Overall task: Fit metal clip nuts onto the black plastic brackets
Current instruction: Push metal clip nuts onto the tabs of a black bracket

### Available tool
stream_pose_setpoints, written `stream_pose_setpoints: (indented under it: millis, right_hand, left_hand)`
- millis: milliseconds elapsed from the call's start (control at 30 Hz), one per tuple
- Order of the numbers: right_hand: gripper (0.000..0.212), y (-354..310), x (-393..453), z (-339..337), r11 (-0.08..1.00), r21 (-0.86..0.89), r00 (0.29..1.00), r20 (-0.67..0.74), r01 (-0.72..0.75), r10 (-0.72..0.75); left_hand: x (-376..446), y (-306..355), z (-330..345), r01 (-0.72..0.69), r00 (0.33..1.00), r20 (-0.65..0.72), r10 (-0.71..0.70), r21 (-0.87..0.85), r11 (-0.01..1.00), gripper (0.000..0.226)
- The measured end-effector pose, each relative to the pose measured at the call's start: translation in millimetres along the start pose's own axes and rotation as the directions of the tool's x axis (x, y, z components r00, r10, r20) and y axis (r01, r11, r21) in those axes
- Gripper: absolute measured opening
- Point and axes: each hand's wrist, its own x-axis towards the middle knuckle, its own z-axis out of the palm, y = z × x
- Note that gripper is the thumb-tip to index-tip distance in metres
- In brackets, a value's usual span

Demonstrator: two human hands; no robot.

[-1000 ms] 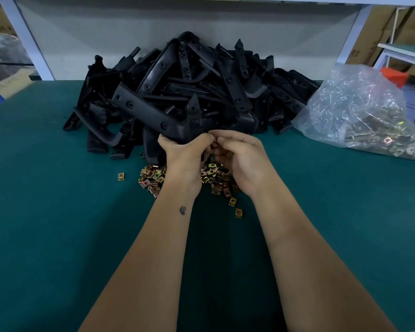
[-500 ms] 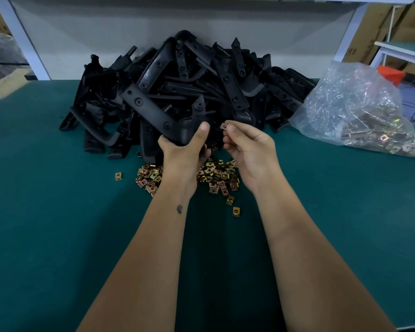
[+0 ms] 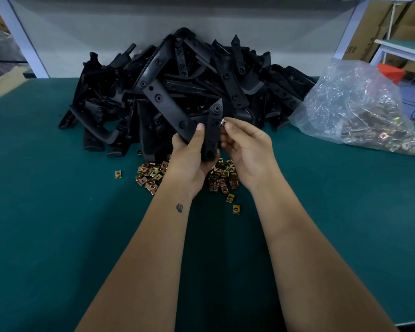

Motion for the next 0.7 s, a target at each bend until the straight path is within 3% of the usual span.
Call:
stream_pose_setpoints:
  millis: [133,433,700]
  right_hand:
    - [0.012,0.0,1.1,-1.6,0.997,0.064,0.999,-0.011,-0.039,0.040]
    - [0.011,1.1,0.7,0.3,0.996,0.012,0.997,0.008,-0.083,0.083]
    - [0.007,3.1,-0.3,1.7,0.996,0.035,0.996,-0.025,-0.085,0.086]
  left_hand:
    - [0.6,-0.5,0.0,-0.014,1.000,-0.009,0.014,-0.015,1.000,0.015]
    - [0.2,-1.5,-1.0,-0.033,0.999,0.028,0.031,0.040,0.999,0.018]
    - [-1.6,-1.3,-5.2,-0.018,0.994,0.112,0.019,-0.012,1.000,0.033]
